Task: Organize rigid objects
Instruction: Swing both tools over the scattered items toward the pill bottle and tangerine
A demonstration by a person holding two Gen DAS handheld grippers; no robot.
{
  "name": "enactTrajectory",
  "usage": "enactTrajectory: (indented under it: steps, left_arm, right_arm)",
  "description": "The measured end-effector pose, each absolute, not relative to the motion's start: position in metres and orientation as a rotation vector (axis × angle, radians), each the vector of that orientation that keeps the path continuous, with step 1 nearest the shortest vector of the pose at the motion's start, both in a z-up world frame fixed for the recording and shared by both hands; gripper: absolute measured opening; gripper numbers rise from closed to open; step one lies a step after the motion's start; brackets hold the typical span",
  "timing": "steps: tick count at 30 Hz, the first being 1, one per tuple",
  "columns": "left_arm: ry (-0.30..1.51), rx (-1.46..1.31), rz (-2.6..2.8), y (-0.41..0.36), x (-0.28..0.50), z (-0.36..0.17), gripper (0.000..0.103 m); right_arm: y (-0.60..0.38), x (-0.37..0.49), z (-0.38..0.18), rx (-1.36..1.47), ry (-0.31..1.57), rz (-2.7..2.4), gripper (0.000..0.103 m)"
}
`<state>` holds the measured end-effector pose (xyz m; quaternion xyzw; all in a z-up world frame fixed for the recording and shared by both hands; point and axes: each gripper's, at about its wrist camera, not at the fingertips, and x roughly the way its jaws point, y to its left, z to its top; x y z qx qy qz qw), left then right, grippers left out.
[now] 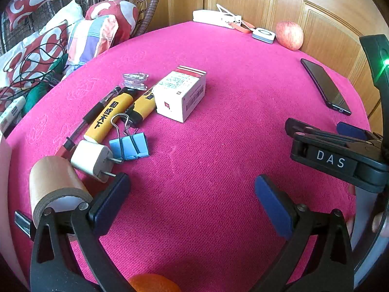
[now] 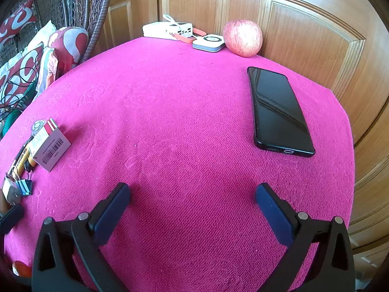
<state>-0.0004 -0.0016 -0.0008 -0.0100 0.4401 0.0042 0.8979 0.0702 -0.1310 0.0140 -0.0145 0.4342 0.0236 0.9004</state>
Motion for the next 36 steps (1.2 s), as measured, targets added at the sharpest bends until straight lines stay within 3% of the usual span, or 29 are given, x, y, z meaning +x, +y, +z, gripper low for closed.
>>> enactTrajectory:
  steps: [22, 31, 36]
  left_arm:
    - [0.911, -0.021, 0.008, -0.001, -0.001, -0.001, 0.103]
    - [0.912, -0.024, 0.011, -0.001, 0.000, -0.001, 0.103]
    - [1.021, -0.078, 0.021, -0.001, 0.006, 0.008, 0.103]
  right_arm:
    - [-0.134, 0.075, 0.014, -0.081, 0.901, 0.144, 0.103]
    - [-0.131, 0.092, 0.017, -0.192, 1.006, 0.298, 0.103]
    - [-0.128, 0.097, 0.017, -0.240, 1.024, 0.376, 0.103]
